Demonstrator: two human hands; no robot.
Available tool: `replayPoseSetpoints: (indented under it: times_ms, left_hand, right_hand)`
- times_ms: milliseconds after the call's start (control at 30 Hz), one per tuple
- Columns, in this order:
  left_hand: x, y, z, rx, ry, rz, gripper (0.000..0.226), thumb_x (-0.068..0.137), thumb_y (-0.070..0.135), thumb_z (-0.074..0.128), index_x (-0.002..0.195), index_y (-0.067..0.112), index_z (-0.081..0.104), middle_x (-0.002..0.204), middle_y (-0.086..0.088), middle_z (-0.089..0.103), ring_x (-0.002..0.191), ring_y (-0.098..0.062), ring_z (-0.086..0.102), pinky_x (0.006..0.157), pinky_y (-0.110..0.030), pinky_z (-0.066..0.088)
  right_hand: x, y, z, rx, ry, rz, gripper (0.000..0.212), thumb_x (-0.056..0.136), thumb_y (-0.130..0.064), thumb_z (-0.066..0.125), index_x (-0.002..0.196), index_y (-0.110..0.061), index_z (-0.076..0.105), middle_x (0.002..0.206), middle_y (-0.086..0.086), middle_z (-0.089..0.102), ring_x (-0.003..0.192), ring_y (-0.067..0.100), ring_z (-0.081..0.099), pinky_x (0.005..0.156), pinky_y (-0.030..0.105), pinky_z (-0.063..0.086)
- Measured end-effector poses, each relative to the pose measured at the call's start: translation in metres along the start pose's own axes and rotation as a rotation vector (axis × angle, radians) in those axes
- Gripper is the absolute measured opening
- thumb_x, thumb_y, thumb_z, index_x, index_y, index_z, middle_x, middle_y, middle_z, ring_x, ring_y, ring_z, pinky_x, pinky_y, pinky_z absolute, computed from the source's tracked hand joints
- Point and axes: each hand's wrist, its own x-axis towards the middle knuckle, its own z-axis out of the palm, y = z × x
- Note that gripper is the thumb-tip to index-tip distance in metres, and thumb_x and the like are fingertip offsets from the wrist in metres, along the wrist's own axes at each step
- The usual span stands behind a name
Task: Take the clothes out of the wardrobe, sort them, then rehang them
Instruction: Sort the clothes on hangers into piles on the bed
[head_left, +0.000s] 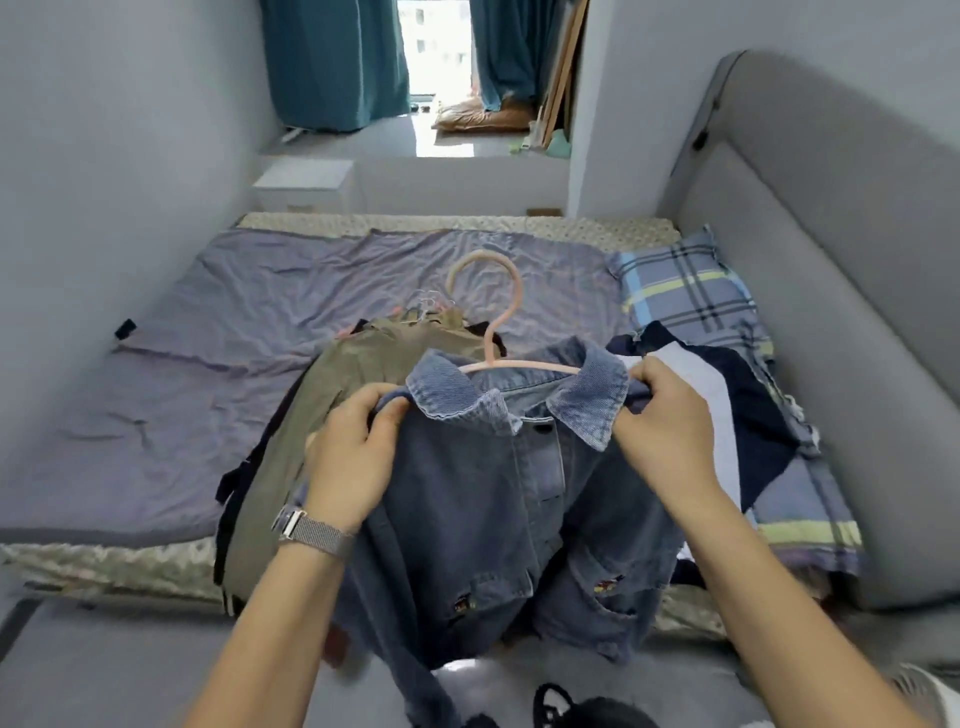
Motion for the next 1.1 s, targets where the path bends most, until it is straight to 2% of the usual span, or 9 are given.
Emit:
replayPoseSetpoints:
  times_ms: [100,267,500,700,800,900,967,1033,1100]
  left_hand:
    - [-0.002,0.015,0.023,-0.079,-0.059,-0.019,0.017,0.083,0.036,0.047,0.085,0.039,0.063,0.089,0.017,0.068,0.095,-0.011,0.061,0.089,-0.037,0.047]
    - [-0.001,0.031,0.039,-0.083,-0.177,0.013,0.018,0.083,0.042,0.046,0.087,0.04,0.063,0.09,0.015,0.068,0.095,-0.012,0.061,0.088,-0.04,0.047]
    - [0.001,0.054,0.049,0.094,-0.113,0.002,0.018,0.094,0.035,0.046,0.095,0.031,0.064,0.081,0.01,0.062,0.089,-0.02,0.059,0.069,-0.029,0.035]
    - [0.0,0.049,0.058,-0.025,-0.131,-0.036,0.018,0.092,0.04,0.047,0.089,0.035,0.064,0.075,0.011,0.063,0.083,-0.019,0.059,0.072,-0.033,0.043]
    - [0.012,0.039,0.054,-0.229,-0.149,-0.002,0.018,0.079,0.05,0.046,0.079,0.044,0.063,0.07,0.013,0.059,0.075,-0.011,0.056,0.074,-0.034,0.041]
    - [0.032,0.037,0.053,-0.228,-0.189,0.116,0.021,0.074,0.059,0.043,0.084,0.055,0.061,0.076,0.014,0.062,0.079,-0.008,0.055,0.081,-0.036,0.043]
    - [0.045,0.041,0.062,-0.193,-0.237,0.184,0.024,0.078,0.058,0.043,0.09,0.05,0.062,0.083,0.015,0.065,0.088,-0.014,0.06,0.09,-0.043,0.045]
    - [0.06,0.045,0.076,-0.172,-0.236,0.185,0.026,0.079,0.058,0.044,0.094,0.048,0.063,0.089,0.015,0.066,0.098,-0.023,0.061,0.094,-0.051,0.044]
    - [0.075,0.044,0.093,-0.153,-0.248,0.146,0.026,0.078,0.058,0.045,0.094,0.049,0.063,0.092,0.015,0.068,0.101,-0.022,0.061,0.094,-0.052,0.044]
  right_hand:
    - [-0.012,0.023,-0.012,-0.069,0.207,-0.109,0.015,0.078,-0.008,0.065,0.084,-0.022,0.062,0.079,-0.002,0.064,0.079,0.027,0.055,0.071,0.041,0.046]
    - [-0.017,0.04,-0.042,-0.118,0.459,-0.292,0.017,0.083,-0.013,0.057,0.088,-0.011,0.074,0.082,-0.009,0.064,0.086,0.015,0.051,0.077,0.004,0.032]
    - [-0.028,0.025,-0.04,-0.25,0.564,-0.401,0.024,0.081,-0.001,0.067,0.059,-0.01,0.064,0.054,-0.004,0.048,0.057,0.017,0.041,0.051,0.025,0.032]
    - [-0.036,0.033,-0.015,-0.297,0.285,-0.518,0.019,0.084,-0.012,0.056,0.073,-0.015,0.071,0.065,-0.002,0.062,0.06,0.02,0.057,0.05,0.033,0.047]
    - [-0.02,0.035,-0.046,-0.225,0.195,-0.744,0.008,0.086,-0.017,0.067,0.082,-0.018,0.074,0.081,-0.007,0.07,0.076,0.017,0.064,0.073,0.031,0.05]
    - [0.015,0.034,-0.087,-0.043,0.322,-0.416,0.029,0.082,-0.026,0.074,0.108,-0.028,0.063,0.105,-0.012,0.06,0.104,0.01,0.051,0.093,0.022,0.037]
    - [0.045,0.044,-0.099,-0.087,0.091,-0.257,0.042,0.086,-0.034,0.068,0.124,-0.033,0.051,0.121,-0.012,0.055,0.117,0.009,0.045,0.096,0.021,0.033]
    - [0.071,0.057,-0.101,-0.198,-0.16,-0.239,0.027,0.092,-0.034,0.059,0.118,-0.026,0.059,0.113,-0.004,0.065,0.107,0.015,0.055,0.084,0.02,0.038]
    - [0.089,0.069,-0.103,-0.24,-0.225,-0.279,0.009,0.092,-0.028,0.059,0.083,-0.029,0.059,0.077,-0.005,0.062,0.077,0.011,0.056,0.065,0.015,0.036]
